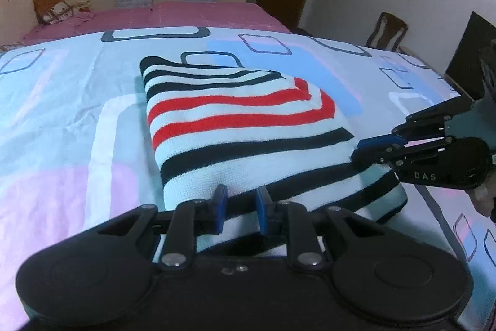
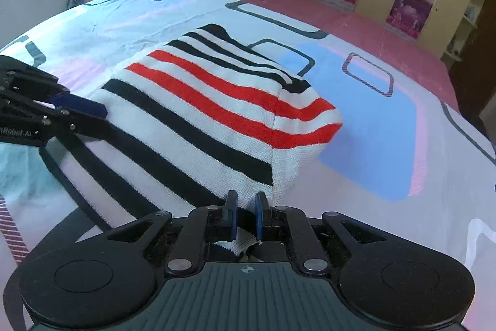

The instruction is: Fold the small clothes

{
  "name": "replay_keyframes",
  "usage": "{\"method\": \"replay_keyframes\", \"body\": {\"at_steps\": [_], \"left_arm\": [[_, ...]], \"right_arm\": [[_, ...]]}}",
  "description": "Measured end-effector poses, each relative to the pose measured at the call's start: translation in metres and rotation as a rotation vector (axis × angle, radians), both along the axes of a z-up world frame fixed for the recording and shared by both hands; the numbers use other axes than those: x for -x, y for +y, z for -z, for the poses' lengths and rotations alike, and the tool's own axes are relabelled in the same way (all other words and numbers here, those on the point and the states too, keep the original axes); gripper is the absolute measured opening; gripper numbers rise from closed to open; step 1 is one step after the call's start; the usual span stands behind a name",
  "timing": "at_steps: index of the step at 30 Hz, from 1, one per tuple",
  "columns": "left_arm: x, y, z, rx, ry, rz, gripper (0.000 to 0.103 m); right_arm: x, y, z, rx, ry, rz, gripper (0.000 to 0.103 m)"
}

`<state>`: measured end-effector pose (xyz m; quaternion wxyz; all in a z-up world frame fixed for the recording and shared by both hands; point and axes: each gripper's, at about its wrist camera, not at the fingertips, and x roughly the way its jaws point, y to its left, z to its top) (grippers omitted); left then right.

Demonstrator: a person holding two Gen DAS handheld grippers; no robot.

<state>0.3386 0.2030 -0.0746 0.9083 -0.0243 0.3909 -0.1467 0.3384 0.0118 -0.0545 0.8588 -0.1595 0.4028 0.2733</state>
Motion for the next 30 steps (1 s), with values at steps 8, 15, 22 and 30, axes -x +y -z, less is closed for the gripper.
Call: {"method": "replay_keyframes", "body": {"at_steps": [8, 15, 22, 30], "left_arm": [[0.042, -0.003, -0.003, -0.002, 0.025, -0.038, 0.018], [0.038, -0.008, 0.015, -0.013, 0.051, -0.084, 0.018], [0.044, -0.020, 0.009, -0.071, 0.024, -0.110, 0.017], [0.077, -0.034, -0.019, -0.092, -0.038, -0.160, 0.028]], "right_arm": [[0.037, -0.016, -0.026, -0.101, 0.025, 0.003, 0.009], [0.043, -0.015, 0.009, -0.041, 0.057, 0.024, 0.009], [0.042, -0.023, 0.007, -0.084, 0.067, 0.050, 0.009], [0.076, -0.053, -0.035, -0.215, 0.035, 0.120, 0.009]]}}
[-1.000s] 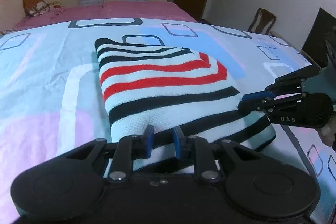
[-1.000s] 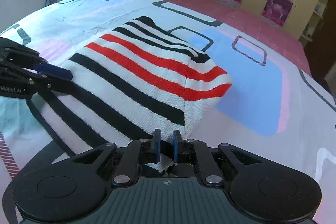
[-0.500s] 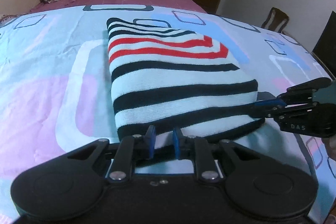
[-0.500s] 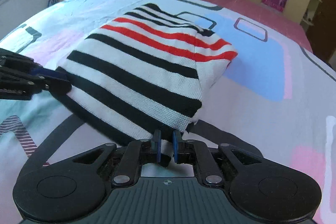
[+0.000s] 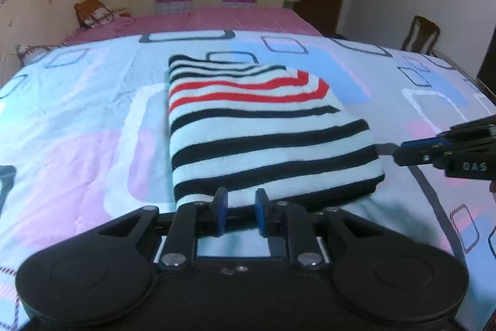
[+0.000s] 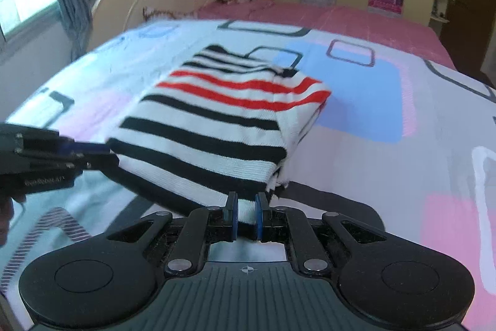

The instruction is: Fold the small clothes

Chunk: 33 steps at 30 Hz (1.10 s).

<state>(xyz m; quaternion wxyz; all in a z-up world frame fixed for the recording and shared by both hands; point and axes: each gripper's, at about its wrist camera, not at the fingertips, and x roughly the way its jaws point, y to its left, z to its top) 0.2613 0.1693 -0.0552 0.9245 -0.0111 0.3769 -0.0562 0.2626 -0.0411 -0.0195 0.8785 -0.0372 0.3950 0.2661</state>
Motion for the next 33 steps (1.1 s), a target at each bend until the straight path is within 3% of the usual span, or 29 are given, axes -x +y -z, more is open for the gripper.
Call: {"method": "replay_keyframes", "body": {"at_steps": [1, 2, 3, 4, 5, 11, 22, 33], "left_arm": [[0.006, -0.002, -0.004, 0.001, -0.020, -0.011, 0.053], [0.012, -0.004, -0.008, -0.007, -0.049, -0.033, 0.094], [0.020, -0.008, -0.012, -0.030, -0.086, -0.063, 0.103], [0.026, -0.011, -0.015, -0.050, -0.114, -0.072, 0.103], [0.030, -0.014, -0.017, -0.053, -0.111, -0.063, 0.103], [0.061, -0.028, -0.032, -0.044, -0.099, -0.067, 0.103], [0.150, -0.051, -0.064, -0.025, -0.176, -0.114, 0.103], [0.222, -0.067, -0.083, -0.017, -0.231, -0.093, 0.103]], "right_arm": [[0.004, -0.004, -0.004, -0.010, -0.003, 0.018, 0.010], [0.007, -0.006, -0.007, -0.016, 0.000, 0.037, 0.019], [0.010, -0.009, -0.010, -0.013, -0.001, 0.065, 0.075], [0.017, -0.013, -0.013, -0.009, -0.032, 0.096, 0.102], [0.024, -0.015, -0.016, -0.014, -0.068, 0.099, 0.103], [0.067, -0.032, -0.028, -0.027, -0.065, 0.140, 0.103], [0.172, -0.055, -0.071, -0.058, -0.125, 0.235, 0.103], [0.256, -0.053, -0.078, -0.043, -0.145, 0.244, 0.103]]}}
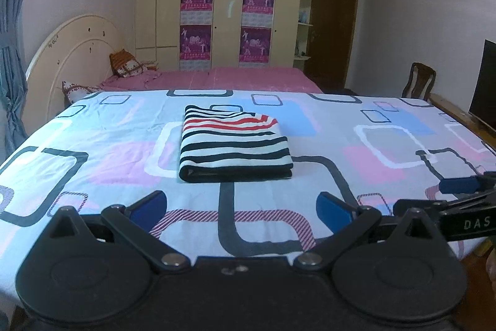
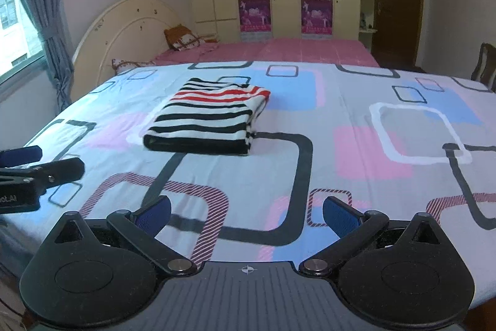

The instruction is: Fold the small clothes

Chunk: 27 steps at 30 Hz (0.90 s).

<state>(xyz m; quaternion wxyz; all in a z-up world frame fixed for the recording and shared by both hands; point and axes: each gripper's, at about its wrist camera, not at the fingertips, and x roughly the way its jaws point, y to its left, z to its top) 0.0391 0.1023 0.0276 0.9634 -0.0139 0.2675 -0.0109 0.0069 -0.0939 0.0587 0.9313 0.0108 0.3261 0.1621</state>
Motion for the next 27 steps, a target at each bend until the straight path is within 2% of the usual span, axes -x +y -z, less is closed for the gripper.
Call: {"method": "replay_keyframes", "body": {"at_steps": [12, 27], "left_arm": [[0.022, 0.001, -0.007, 0.006, -0.041, -0.005, 0.103], [0.025, 0.002, -0.009, 0.008, -0.051, -0.001, 0.103]], "right_arm": [[0.022, 0.002, -0.015, 0.001, -0.057, 0.002, 0.103], [0.020, -0.001, -0.018, -0.008, -0.064, 0.000, 0.103]]}}
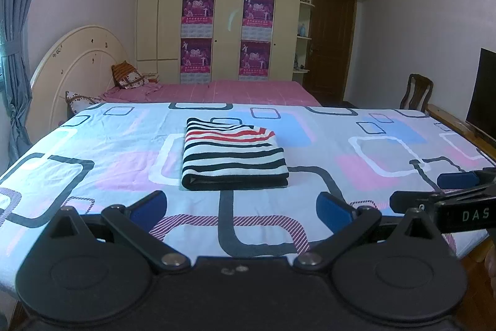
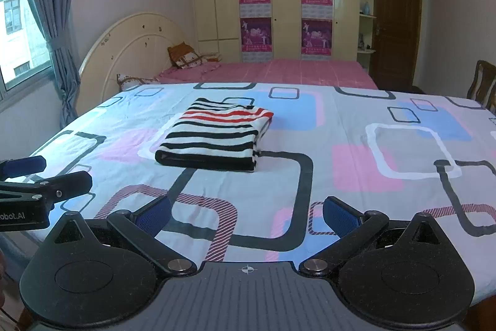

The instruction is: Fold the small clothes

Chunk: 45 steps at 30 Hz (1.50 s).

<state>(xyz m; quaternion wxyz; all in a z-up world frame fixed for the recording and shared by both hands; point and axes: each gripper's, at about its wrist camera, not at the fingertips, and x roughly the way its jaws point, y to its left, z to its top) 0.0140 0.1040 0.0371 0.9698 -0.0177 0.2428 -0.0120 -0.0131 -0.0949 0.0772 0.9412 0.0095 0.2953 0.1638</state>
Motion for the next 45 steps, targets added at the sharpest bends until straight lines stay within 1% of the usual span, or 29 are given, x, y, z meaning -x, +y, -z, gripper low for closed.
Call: {"method": "replay_keyframes", "body": {"at_steps": [45], "left_arm": [[0.0019, -0.0049, -0.0027, -0.012, -0.007, 0.001, 0.103]], "right_arm": [[-0.0039, -0.0044, -0.0028, -0.006, -0.009, -0.009, 0.103]]}}
